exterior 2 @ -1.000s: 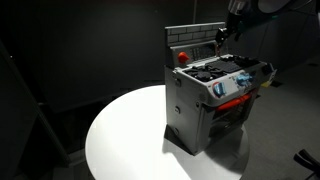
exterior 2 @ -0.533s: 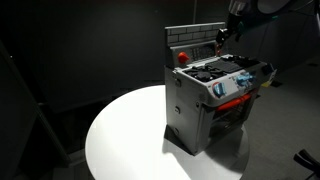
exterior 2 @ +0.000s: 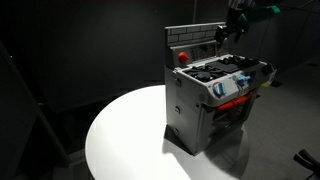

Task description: Push the top right button on the toy stove

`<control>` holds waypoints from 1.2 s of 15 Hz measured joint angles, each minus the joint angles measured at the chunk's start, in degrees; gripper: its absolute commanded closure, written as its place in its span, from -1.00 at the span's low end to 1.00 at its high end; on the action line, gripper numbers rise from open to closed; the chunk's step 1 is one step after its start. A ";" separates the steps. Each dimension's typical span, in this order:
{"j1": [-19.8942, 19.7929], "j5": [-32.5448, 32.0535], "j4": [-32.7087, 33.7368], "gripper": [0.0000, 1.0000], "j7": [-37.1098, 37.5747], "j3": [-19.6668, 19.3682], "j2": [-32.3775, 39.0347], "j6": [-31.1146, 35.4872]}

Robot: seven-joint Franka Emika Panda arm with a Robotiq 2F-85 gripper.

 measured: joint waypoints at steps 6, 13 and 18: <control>0.11 8.02 -2.80 -1.00 -5.41 2.06 -5.16 -8.10; 0.11 14.84 -6.56 -1.00 -9.41 3.47 -10.76 -16.65; 0.13 20.32 -11.05 -1.00 -12.32 4.84 -15.60 -17.71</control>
